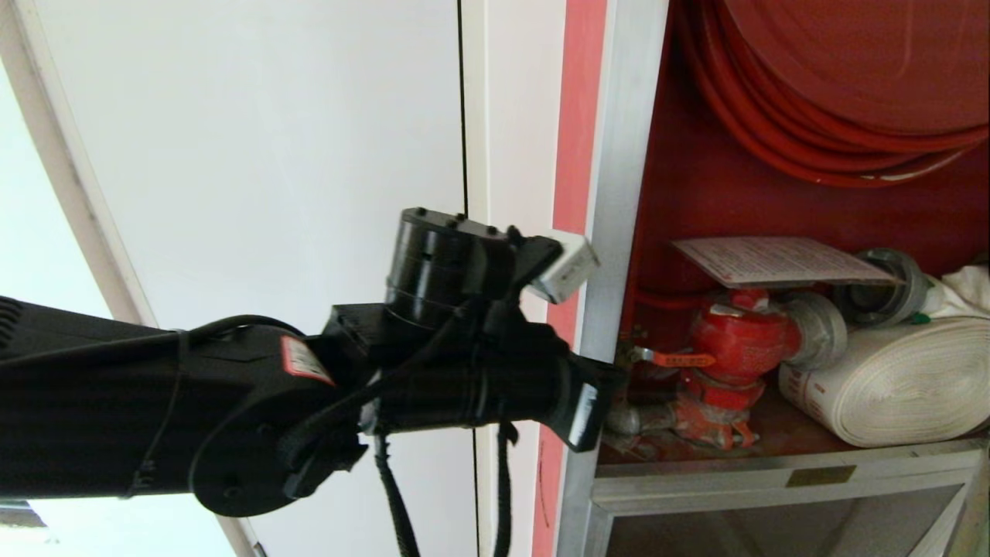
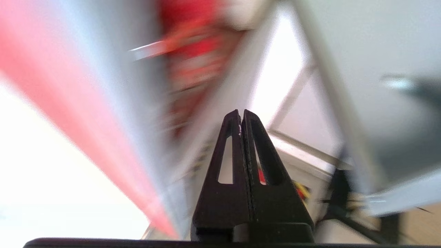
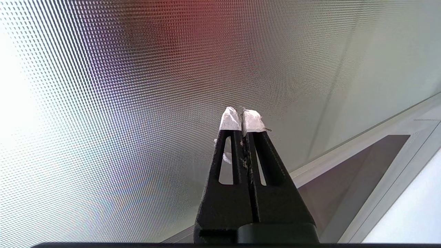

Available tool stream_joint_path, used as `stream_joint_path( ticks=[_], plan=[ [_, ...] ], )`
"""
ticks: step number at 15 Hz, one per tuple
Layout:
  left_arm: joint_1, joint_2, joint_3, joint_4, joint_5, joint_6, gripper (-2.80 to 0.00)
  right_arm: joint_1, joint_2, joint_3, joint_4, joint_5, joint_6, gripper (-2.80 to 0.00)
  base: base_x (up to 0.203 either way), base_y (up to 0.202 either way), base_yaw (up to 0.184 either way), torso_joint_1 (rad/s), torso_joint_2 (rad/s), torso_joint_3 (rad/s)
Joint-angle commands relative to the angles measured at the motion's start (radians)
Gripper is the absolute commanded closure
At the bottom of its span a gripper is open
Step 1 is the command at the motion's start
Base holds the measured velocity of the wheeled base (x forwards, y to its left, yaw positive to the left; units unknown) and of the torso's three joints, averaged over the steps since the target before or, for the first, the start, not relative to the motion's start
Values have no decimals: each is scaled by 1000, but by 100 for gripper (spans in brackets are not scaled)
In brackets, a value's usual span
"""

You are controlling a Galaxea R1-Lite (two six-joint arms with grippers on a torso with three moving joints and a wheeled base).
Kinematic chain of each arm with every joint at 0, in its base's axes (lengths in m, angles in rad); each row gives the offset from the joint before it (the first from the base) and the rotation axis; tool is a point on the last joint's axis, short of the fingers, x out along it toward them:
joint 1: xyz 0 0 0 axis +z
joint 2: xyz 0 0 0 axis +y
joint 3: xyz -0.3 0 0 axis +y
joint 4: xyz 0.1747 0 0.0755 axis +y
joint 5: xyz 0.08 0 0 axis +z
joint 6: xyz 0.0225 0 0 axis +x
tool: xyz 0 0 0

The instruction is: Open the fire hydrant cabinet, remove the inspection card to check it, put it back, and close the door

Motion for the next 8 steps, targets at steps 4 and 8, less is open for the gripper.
stream_joint_path(
  ticks=[4, 8],
  plan=[
    [268, -247, 245, -80, -5, 1, 0, 0, 2, 0, 0, 0, 0, 0, 0, 0, 0, 0, 0, 0],
    [421, -443, 392, -102, 0, 0, 0, 0, 2, 0, 0, 0, 0, 0, 0, 0, 0, 0, 0, 0]
  ],
)
